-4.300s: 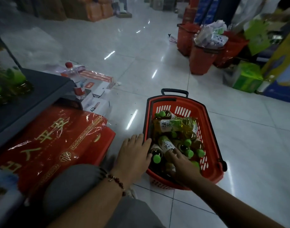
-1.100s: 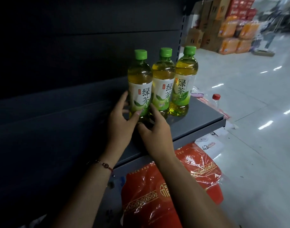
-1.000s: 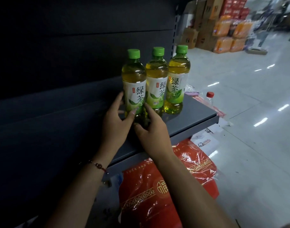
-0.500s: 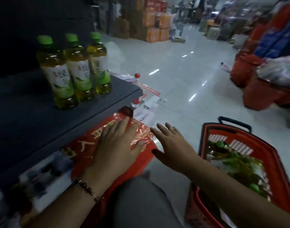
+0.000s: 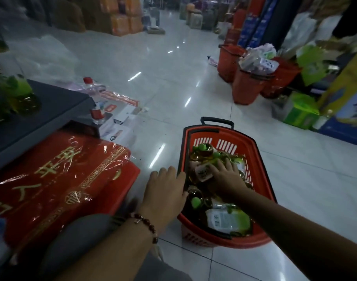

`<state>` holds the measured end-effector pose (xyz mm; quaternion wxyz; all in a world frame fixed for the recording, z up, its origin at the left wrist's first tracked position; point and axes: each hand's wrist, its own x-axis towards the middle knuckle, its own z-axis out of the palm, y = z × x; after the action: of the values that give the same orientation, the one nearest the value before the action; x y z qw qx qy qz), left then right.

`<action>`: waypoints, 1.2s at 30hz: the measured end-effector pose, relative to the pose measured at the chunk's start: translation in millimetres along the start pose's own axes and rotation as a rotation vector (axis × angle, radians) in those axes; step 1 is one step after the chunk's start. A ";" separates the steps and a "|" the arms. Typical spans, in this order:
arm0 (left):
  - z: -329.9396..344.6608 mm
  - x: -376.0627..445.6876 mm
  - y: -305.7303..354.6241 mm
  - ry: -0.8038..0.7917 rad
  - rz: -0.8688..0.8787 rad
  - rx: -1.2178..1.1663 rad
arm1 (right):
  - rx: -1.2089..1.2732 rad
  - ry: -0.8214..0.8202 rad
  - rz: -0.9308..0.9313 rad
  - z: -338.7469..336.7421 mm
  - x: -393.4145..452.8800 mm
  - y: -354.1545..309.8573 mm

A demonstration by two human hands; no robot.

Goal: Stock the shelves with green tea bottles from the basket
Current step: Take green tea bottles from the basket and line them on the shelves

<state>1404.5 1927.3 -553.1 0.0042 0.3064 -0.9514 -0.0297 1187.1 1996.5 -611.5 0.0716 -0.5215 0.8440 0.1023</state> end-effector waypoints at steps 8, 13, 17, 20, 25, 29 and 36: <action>9.5 -1.7 -9.3 0.026 0.007 -0.005 | -0.288 -0.012 -0.016 -4.5 48.5 19.7; 10.0 -1.9 -14.0 0.017 -0.012 -0.038 | -0.416 0.005 -0.069 -14.3 55.4 19.8; 8.8 -5.0 -14.8 0.021 -0.021 -0.048 | -0.285 0.007 -0.078 -23.3 48.9 20.0; 7.4 -8.8 -14.4 0.030 -0.025 -0.055 | -0.093 -0.030 -0.045 -27.2 35.8 22.1; 1.5 -14.2 -12.3 0.054 -0.049 -0.105 | 0.387 -0.106 0.040 -33.6 4.3 29.6; -5.3 -19.4 -10.7 0.073 -0.070 -0.140 | 0.744 -0.129 0.181 -48.4 -33.9 35.9; -17.8 -30.8 -5.4 0.062 -0.105 -0.261 | 1.264 -0.100 0.193 -63.8 -101.9 9.8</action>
<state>1433.1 1939.9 -535.3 0.0718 0.3536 -0.9215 -0.1441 1222.8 2073.2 -525.5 0.3951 -0.2948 0.7803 -0.3848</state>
